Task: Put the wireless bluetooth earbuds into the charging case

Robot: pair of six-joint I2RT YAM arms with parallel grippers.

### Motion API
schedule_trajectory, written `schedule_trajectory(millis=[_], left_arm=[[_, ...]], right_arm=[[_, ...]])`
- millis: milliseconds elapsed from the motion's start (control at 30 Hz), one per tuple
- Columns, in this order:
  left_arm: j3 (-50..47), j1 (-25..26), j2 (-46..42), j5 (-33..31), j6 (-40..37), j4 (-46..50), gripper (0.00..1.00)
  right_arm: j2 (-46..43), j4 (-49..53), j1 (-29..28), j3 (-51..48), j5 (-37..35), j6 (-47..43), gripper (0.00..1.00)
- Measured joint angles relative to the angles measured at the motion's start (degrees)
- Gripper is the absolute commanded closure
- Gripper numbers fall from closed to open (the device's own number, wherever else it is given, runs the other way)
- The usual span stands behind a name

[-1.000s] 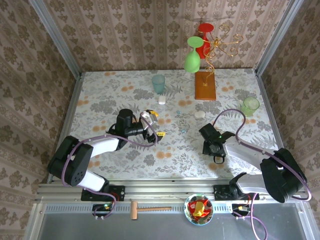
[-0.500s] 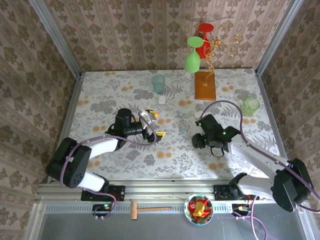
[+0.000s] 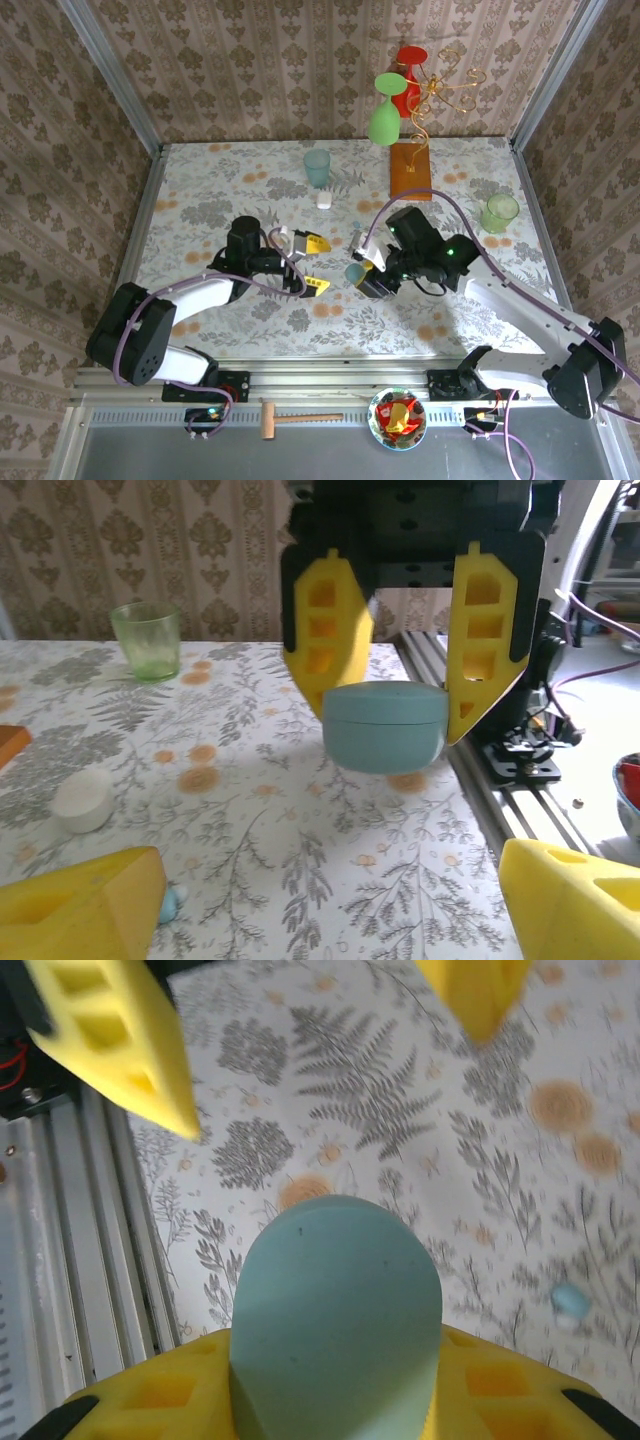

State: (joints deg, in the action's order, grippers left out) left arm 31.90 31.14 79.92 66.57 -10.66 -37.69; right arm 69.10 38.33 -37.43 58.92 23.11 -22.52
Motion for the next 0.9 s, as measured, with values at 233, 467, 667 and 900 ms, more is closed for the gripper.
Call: schedule_trajectory(millis=[233, 467, 667, 900], left_arm=[[0.9, 0.7, 0.6, 2.6, 1.5, 0.0, 0.27], [1.2, 0.8, 0.9, 3.7, 2.6, 0.0, 0.37], [1.2, 0.7, 1.4, 3.8, 3.8, 0.0, 0.49], [1.2, 0.7, 1.9, 4.2, 5.1, 0.0, 0.62]], right_arm=[[6.3, 1.2, -1.0, 6.2, 3.0, -7.5, 0.81], [12.2, 1.8, -1.4, 11.9, 4.9, -11.9, 0.81], [14.9, 3.9, -1.9, 14.4, 5.5, -14.0, 0.82], [15.0, 5.1, -1.8, 14.9, 5.0, -15.1, 0.82]])
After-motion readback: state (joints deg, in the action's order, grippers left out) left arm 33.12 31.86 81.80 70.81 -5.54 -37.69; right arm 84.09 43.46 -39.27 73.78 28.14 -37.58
